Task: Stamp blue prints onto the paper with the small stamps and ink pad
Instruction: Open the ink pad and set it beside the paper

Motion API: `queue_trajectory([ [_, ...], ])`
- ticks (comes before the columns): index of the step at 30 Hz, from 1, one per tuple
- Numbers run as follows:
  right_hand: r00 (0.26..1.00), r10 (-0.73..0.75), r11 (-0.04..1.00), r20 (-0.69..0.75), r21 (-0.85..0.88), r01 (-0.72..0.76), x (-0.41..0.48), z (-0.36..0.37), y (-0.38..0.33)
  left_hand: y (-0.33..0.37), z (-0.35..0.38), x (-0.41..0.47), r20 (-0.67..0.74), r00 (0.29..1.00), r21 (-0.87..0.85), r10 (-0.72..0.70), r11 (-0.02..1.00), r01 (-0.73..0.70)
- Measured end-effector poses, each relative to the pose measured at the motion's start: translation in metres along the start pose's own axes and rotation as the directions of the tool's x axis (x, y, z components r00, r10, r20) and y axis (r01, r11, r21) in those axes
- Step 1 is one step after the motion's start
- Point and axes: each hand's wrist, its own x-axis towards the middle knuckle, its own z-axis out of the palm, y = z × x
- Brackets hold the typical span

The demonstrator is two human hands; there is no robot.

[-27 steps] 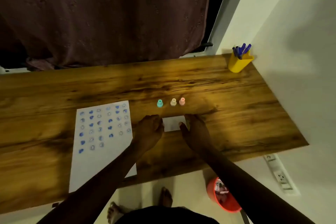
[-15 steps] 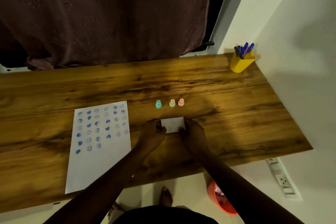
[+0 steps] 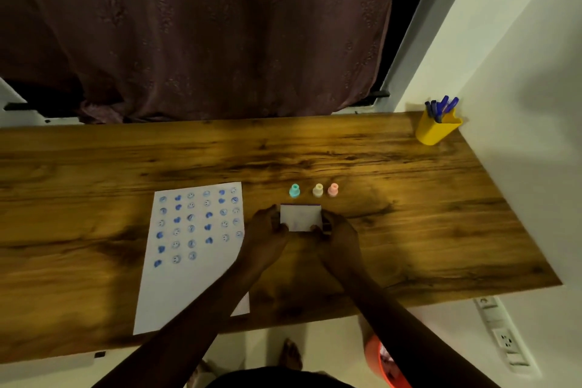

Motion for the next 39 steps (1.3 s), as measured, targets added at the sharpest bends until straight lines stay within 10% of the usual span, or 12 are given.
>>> queue_trajectory([
  [23,0.886,-0.316,0.948,0.339,0.139,0.285,-0.059,0.248,-0.188,-0.182,-0.256,-0.072,-0.445,0.886,-0.099,-0.130,0.990,0.095],
  [39,0.840,-0.372,0.840,0.394,-0.242,0.486,-0.077,0.307,-0.185,-0.251,-0.292,-0.073,-0.298,0.935,-0.037,-0.191,0.981,0.189],
])
